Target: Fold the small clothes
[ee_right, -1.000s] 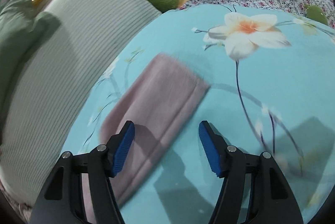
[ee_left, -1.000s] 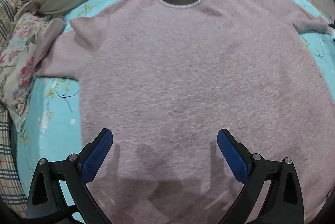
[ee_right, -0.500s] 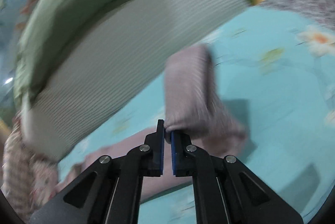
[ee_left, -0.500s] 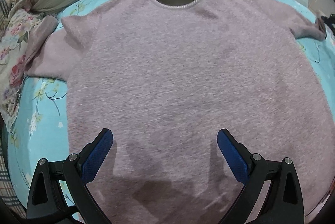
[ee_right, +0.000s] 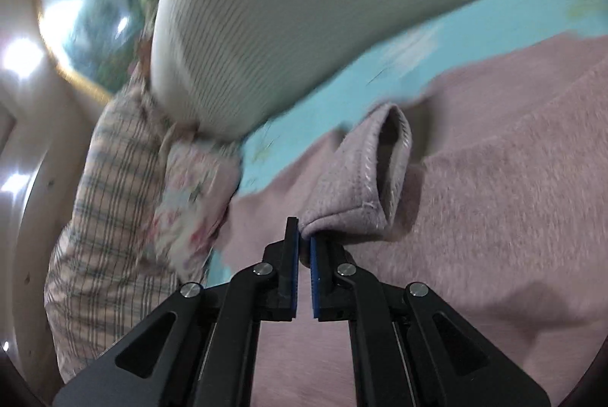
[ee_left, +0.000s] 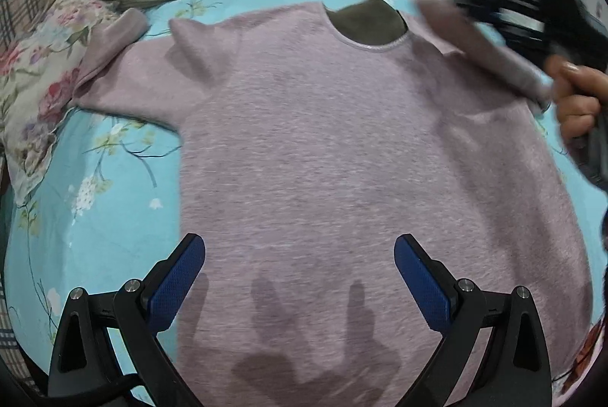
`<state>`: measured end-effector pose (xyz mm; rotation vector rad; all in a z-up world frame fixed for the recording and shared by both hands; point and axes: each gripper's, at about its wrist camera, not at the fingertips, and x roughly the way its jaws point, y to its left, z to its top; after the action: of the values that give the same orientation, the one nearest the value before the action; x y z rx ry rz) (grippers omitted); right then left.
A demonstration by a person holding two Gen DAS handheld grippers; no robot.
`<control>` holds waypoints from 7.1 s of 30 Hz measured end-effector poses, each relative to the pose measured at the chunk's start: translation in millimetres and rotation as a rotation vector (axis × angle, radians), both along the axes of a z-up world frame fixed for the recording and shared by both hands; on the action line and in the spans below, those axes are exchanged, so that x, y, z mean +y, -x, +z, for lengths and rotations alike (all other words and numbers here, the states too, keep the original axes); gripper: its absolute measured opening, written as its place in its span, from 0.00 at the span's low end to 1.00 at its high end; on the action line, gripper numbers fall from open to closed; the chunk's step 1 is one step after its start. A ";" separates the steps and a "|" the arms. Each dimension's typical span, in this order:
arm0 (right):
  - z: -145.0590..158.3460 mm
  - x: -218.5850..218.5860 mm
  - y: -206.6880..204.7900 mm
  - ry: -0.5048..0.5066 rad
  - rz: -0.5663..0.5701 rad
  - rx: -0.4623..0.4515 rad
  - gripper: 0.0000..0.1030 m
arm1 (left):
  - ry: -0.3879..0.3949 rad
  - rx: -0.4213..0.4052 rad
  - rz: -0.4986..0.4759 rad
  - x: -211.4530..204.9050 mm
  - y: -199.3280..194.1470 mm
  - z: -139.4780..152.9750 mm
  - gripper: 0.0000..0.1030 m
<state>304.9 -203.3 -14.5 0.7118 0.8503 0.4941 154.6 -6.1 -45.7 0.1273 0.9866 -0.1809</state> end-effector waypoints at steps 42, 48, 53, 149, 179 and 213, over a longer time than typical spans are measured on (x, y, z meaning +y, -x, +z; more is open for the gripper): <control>27.0 -158.8 141.5 0.185 -0.437 0.006 0.54 | 0.187 -0.175 0.095 38.1 -146.0 3.4 0.02; 6.1 -177.2 88.9 0.336 -0.454 0.090 0.54 | 0.194 -0.128 0.129 62.4 -144.8 -13.3 0.03; -28.6 -174.1 48.7 0.373 -0.388 0.183 0.54 | 0.194 -0.155 0.161 70.2 -137.3 -9.3 0.03; -3.9 -119.3 148.5 0.219 -0.367 0.089 0.65 | 0.222 -0.031 -0.240 -120.2 -119.9 -12.6 0.76; 6.5 -169.7 114.6 0.446 -0.646 0.186 0.42 | 0.068 -0.108 0.316 88.7 -112.9 -42.2 0.66; -41.1 187.9 -154.3 0.424 0.272 0.042 0.06 | 0.163 -0.174 0.367 108.4 -88.8 -52.4 0.55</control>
<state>459.1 -15.4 -55.7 0.2180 1.0574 0.5196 243.4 102.4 -98.1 -0.1854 0.8019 0.0861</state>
